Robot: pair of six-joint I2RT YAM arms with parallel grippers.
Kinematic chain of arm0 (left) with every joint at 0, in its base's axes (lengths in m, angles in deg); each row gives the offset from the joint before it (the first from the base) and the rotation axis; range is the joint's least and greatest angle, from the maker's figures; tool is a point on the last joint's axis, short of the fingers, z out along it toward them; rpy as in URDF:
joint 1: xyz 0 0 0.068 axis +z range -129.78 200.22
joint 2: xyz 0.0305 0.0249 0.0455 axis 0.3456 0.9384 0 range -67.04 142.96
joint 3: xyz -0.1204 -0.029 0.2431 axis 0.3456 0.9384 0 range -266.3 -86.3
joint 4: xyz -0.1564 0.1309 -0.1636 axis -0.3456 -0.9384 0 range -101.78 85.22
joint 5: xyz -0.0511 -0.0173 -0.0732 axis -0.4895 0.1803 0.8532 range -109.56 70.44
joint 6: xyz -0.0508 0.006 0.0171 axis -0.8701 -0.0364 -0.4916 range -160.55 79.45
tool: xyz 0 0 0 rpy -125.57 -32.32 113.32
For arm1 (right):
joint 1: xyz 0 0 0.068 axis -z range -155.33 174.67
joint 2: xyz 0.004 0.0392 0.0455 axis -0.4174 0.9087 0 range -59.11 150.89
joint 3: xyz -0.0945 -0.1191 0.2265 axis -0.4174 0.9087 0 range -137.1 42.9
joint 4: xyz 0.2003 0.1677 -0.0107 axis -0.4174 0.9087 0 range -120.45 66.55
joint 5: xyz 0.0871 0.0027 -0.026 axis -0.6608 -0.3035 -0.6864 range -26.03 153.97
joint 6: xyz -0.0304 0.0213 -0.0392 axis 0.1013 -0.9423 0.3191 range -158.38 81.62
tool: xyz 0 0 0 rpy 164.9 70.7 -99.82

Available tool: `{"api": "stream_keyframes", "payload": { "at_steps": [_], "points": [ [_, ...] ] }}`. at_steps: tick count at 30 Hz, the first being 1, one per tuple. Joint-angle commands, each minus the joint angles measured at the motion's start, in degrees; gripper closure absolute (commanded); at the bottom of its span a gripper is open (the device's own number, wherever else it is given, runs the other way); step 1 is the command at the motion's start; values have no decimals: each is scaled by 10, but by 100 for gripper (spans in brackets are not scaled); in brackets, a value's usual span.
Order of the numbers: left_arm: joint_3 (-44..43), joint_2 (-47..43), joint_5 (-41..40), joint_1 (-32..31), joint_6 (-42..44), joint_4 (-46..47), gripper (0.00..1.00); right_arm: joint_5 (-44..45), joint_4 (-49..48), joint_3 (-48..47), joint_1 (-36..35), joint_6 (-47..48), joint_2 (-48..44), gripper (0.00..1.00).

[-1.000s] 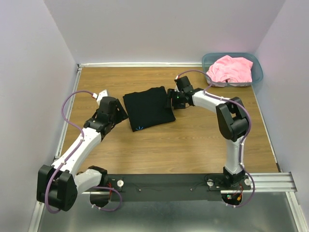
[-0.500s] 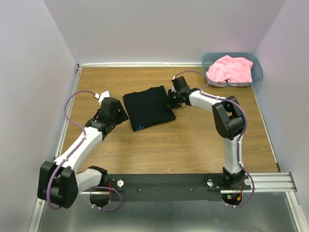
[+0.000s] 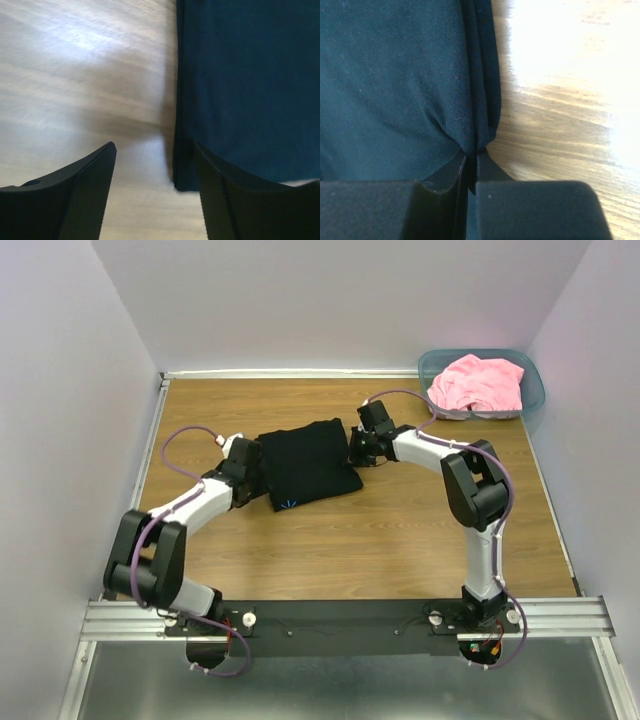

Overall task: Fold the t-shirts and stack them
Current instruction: Neatly place the folded tshirt to the corner

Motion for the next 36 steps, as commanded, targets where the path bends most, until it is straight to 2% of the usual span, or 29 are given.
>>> {"api": "stream_keyframes", "payload": {
  "at_steps": [1, 4, 12, 21, 22, 23, 24, 26, 27, 28, 29, 31, 32, 33, 35, 36],
  "points": [
    [-50, 71, 6, 0, -17, 34, 31, 9, 17, 27, -5, -14, -11, 98],
    [-78, 113, 9, 0, -18, 27, 32, 6, 15, 29, -6, -16, -14, 98],
    [-98, 152, 26, 0, -18, 31, 34, -1, 7, 36, -8, -25, -17, 98],
    [-104, 193, 26, -9, -26, 2, 44, -8, -1, 16, -12, -33, -13, 98],
    [-111, 206, 23, -14, -26, -5, 51, -9, -2, 12, -13, -34, -12, 98],
    [-117, 213, 21, -14, -24, -9, 70, -11, -2, 11, -13, -34, -12, 98],
    [-122, 220, 21, -15, -24, -12, 70, -12, -3, 10, -13, -34, -12, 98],
    [-138, 239, 12, -15, -21, -25, 93, -16, -3, 6, -13, -34, -11, 98],
    [-145, 239, 5, -15, -21, -33, 93, -19, -3, 4, -13, -32, -12, 98],
    [-161, 247, -3, -14, -17, -41, 100, -20, -3, 2, -13, -31, -15, 98],
    [-171, 251, -21, -13, -12, -55, 100, -23, -2, 1, -13, -30, -19, 98],
    [-203, 261, -36, -2, 3, -70, 100, -31, -1, 1, -14, -21, -28, 83],
    [-214, 263, -53, 4, 10, -75, 100, -32, 1, 3, -13, -19, -46, 73],
    [-225, 266, -63, 9, 17, -88, 100, -27, 5, 11, -13, -13, -56, 50],
    [-266, 275, -105, 29, 40, -108, 100, -14, 24, 21, -13, 3, -97, 33],
    [-279, 285, -121, 37, 51, -114, 100, 0, 35, 35, -13, 9, -114, 20]
  ]
}}
